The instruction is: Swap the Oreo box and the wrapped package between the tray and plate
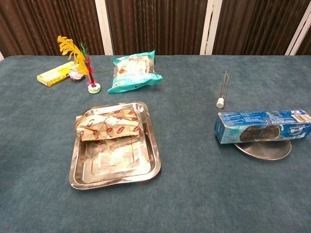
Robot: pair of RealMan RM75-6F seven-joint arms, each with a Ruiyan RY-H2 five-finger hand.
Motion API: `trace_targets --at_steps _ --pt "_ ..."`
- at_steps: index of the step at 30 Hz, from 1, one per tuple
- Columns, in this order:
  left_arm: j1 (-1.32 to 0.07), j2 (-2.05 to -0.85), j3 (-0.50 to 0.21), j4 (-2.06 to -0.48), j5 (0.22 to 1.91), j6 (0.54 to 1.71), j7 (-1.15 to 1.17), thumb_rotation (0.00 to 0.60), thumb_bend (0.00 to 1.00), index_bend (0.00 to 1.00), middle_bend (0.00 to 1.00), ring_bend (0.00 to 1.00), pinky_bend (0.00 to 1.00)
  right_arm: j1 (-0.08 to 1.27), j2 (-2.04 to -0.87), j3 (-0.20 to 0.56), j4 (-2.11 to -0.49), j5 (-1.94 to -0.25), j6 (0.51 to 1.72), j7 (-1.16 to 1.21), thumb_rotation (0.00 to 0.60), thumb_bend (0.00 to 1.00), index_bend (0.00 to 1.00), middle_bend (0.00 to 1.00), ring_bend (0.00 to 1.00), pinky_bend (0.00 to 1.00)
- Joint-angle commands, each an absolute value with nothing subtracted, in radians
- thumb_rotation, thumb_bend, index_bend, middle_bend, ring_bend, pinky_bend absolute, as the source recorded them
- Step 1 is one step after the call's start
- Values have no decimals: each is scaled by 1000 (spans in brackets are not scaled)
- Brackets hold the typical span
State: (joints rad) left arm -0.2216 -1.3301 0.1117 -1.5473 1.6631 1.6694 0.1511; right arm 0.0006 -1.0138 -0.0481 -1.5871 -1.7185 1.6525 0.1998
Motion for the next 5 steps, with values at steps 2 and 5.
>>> trace_targets --at_steps 2,5 --pt "-119 -1308 139 -1413 1715 1788 -34 600 394 0 0 0 0 -12 -1032 -56 -1596 -1743 1665 147 600 151 0 0 0 0" --pt "-114 -1302 135 -1395 1720 1782 -55 600 409 0 0 0 0 -7 -1037 -58 -1600 -1752 1654 133 600 152 0 0 0 0"
